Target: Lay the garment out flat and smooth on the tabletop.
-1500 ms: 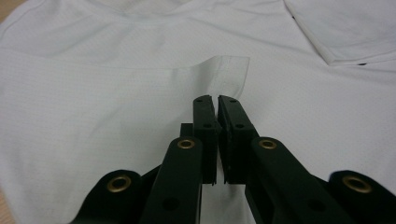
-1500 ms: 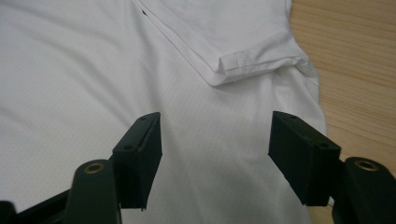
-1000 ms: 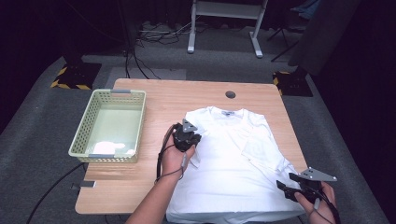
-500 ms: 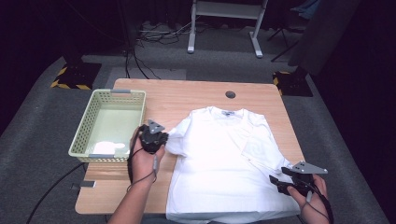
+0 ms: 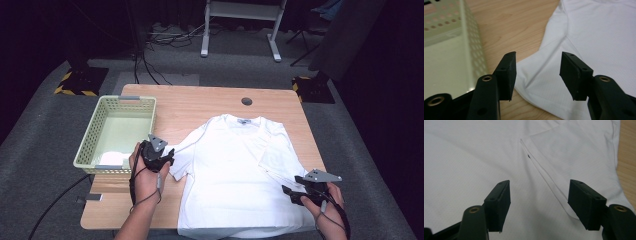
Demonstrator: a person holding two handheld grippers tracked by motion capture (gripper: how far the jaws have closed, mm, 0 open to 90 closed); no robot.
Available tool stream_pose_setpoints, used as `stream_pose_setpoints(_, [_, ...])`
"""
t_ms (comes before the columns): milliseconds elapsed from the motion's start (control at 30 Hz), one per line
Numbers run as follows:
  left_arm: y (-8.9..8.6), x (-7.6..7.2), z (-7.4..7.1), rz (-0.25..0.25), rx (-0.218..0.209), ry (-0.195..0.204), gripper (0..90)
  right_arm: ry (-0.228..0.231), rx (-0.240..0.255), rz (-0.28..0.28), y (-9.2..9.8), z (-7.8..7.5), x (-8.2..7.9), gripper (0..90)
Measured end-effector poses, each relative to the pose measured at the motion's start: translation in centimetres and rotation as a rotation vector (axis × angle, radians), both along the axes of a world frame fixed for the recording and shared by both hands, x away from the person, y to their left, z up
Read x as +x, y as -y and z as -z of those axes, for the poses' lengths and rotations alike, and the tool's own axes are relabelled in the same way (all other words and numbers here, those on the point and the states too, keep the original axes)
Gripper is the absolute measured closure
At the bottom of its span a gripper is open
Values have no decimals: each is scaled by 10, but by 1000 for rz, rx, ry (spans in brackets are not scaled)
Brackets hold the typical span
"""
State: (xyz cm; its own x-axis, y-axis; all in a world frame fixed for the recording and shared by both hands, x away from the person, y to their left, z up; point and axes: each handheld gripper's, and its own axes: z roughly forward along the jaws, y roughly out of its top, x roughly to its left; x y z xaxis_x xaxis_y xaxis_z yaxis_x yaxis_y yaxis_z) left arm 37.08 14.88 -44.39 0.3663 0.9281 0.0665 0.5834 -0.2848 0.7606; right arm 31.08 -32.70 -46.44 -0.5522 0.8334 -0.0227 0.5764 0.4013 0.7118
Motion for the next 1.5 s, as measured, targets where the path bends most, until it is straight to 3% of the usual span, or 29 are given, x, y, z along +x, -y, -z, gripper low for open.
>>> stream_pose_setpoints(133, [11, 18, 14, 47, -3, -35, 474, -6, 1, -4, 0, 2, 0, 350])
stream_pose_setpoints(267, [23, 37, 30, 96, -128, -121, 521, -13, 2, -5, 0, 5, 0, 350])
stream_pose_setpoints(367, [33, 45, 38, 123, -132, -140, 533, -23, 2, -9, 1, 9, 1, 350])
stream_pose_setpoints(500, [43, 56, 46, 170, -175, -155, 534, -30, 4, -5, 3, 12, 4, 350])
stream_pose_setpoints(600, [52, 71, 51, 182, -165, -139, 502, -32, 12, -10, 4, 13, 5, 349])
stream_pose_setpoints(700, [53, 84, 55, 171, -137, -139, 500, -29, 18, -11, 5, 12, 4, 347])
stream_pose_setpoints(800, [46, 95, 56, 115, -142, -97, 519, -27, 25, -7, 7, 11, 4, 344])
stream_pose_setpoints(867, [39, 104, 54, 58, -91, -55, 488, -29, 28, -4, 9, 12, 5, 341])
stream_pose_setpoints(900, [39, 104, 54, 58, -91, -55, 481, -32, 30, -4, 9, 13, 5, 341])
stream_pose_setpoints(933, [34, 108, 53, 34, -62, -30, 481, -32, 30, -4, 9, 13, 5, 341])
stream_pose_setpoints(967, [26, 114, 53, -24, -27, -17, 472, -40, 30, -3, 10, 15, 7, 341])
stream_pose_setpoints(1033, [22, 114, 51, -81, -11, -22, 473, -44, 33, -1, 11, 16, 8, 341])
stream_pose_setpoints(1167, [26, 108, 45, -62, 2, -12, 469, -41, 35, 1, 13, 16, 10, 341])
stream_pose_setpoints(1200, [30, 100, 39, -35, -12, 9, 468, -38, 32, 0, 13, 15, 11, 341])
stream_pose_setpoints(1267, [33, 92, 35, -4, -48, 14, 466, -36, 29, -10, 10, 15, 12, 341])
stream_pose_setpoints(1333, [36, 83, 31, 39, -56, -32, 459, -35, 26, -17, 8, 16, 14, 342])
stream_pose_setpoints(1367, [36, 83, 31, 39, -56, -32, 452, -35, 26, -17, 8, 16, 14, 342])
stream_pose_setpoints(1467, [42, 61, 22, 101, -74, -19, 491, -21, 9, -34, 3, 14, 17, 345])
stream_pose_setpoints(1500, [43, 56, 20, 117, -72, -39, 485, -16, 3, -37, 2, 13, 18, 345])
